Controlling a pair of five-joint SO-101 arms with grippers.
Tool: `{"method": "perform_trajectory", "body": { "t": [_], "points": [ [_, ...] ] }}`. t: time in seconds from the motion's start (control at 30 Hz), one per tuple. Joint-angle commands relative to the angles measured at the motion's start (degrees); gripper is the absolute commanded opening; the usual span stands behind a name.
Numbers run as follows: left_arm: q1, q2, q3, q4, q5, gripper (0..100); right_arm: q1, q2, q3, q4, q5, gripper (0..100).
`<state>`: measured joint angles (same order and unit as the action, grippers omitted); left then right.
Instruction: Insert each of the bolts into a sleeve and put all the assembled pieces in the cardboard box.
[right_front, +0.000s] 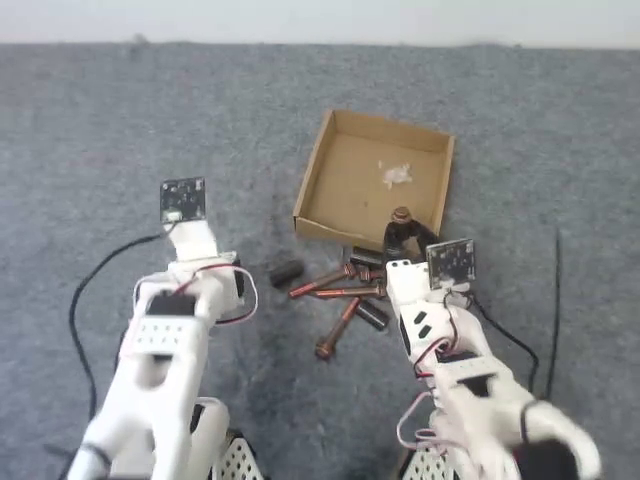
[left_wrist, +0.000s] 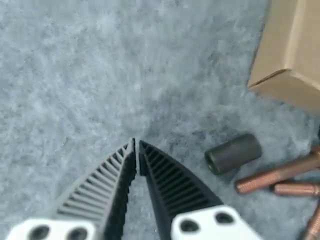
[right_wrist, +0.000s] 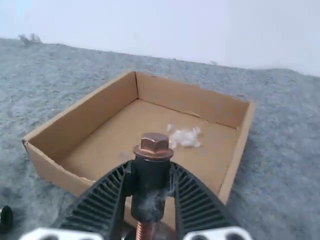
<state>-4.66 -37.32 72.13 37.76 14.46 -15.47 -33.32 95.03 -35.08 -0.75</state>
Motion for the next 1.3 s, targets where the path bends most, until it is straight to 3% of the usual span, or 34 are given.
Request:
{"method": "perform_trajectory", "body": {
  "t": [0.0,0.23,0.43,0.8,1.07,1.27],
  "points": [
    [-0.26,13.01,-12.62,7.74,-5.89,1,1.36,-15.43,-0.09,16.84,-1.58,0.5],
    [-0.35,23.12,-21.23,16.53,-18.46,1,1.10,-34.51,-6.77,51.56,-1.76,0.5],
    [-0.18,22.95,-20.44,16.70,-21.80,1,0.84,-36.88,-17.76,68.79,-1.76,0.5],
    [0.00,23.21,-20.44,16.44,-21.80,1,0.92,-17.89,-45.01,94.55,-1.76,0.5],
    [-0.09,23.30,-20.44,16.35,-21.89,1,1.36,-0.13,-57.76,102.81,-1.76,0.6],
    [-0.26,23.30,-20.44,16.35,-21.89,1,0.92,10.42,-69.45,115.82,-1.76,0.6]
  ]
}}
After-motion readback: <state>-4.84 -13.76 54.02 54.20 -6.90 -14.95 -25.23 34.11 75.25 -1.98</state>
